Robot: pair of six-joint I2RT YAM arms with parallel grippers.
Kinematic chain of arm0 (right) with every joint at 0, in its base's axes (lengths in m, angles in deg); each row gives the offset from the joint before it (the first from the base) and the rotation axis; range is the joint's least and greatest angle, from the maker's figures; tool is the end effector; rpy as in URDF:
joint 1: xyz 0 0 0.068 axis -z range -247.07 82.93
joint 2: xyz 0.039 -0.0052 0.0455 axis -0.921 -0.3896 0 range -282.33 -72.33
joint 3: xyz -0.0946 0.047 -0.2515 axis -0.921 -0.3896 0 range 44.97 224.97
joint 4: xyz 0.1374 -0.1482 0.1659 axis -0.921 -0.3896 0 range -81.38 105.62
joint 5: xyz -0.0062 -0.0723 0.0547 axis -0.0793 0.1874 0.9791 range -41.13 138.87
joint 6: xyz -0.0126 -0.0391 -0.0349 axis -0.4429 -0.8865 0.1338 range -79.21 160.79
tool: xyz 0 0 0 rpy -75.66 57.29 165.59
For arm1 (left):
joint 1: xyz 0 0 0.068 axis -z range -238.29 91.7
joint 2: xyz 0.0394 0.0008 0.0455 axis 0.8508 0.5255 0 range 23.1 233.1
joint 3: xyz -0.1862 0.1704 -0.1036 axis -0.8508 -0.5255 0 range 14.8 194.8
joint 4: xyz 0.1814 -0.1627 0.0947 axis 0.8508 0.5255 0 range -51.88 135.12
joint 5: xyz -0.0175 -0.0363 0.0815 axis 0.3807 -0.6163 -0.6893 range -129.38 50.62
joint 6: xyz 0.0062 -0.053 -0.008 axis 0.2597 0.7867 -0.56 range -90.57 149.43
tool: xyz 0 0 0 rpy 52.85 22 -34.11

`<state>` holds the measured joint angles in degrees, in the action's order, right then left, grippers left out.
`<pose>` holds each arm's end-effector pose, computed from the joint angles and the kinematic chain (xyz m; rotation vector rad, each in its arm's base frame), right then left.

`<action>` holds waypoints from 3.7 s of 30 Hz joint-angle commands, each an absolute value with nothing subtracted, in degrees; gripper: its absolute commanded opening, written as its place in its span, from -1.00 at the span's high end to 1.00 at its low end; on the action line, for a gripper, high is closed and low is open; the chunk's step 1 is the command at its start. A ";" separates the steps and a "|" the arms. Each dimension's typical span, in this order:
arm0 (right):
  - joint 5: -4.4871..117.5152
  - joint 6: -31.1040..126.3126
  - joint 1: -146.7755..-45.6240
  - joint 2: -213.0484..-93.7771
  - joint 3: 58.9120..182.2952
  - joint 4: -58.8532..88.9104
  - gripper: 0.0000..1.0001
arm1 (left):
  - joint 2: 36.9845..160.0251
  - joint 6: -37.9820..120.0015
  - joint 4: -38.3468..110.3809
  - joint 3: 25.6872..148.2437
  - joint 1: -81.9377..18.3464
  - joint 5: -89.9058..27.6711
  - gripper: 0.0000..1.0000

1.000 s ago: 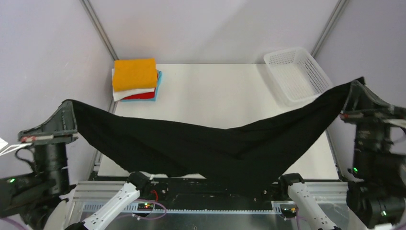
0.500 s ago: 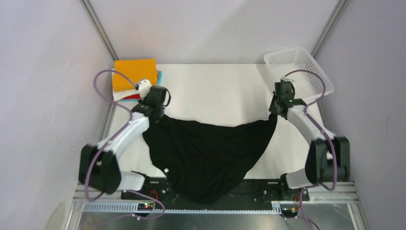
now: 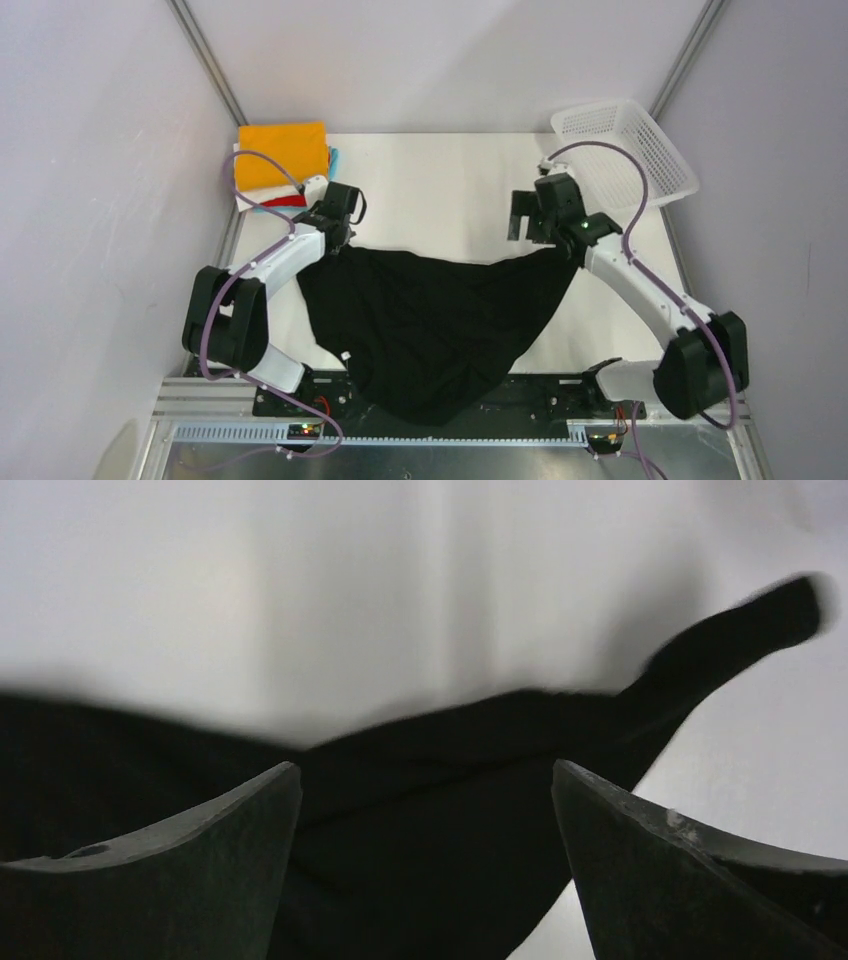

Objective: Fold and stack the t-shirts
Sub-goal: Flatten out the tshirt

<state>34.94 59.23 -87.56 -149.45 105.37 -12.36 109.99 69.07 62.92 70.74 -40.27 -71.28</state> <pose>0.2748 0.0935 0.2815 0.0769 2.3216 0.0552 0.2960 -0.0766 0.2164 -0.6445 2.2717 0.2394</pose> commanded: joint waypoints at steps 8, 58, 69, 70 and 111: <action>53.94 57.32 -121.00 -138.07 93.85 -24.72 -0.79 | 107.33 69.24 59.39 69.96 -40.59 -68.25 1.00; 42.47 66.26 -122.89 -139.41 89.28 -31.35 0.91 | 104.93 66.52 58.16 68.96 -40.79 -73.44 1.00; 51.99 63.33 -118.75 -151.72 89.35 -25.40 0.73 | 104.56 64.82 58.15 69.87 -40.80 -73.64 1.00; 52.00 63.35 -118.56 -151.36 89.35 -25.24 0.72 | 104.35 64.71 58.11 69.85 -40.76 -73.72 1.00; 43.52 68.05 -114.15 -138.85 91.24 -32.21 0.60 | 97.28 64.21 57.93 68.08 -40.74 -73.02 1.00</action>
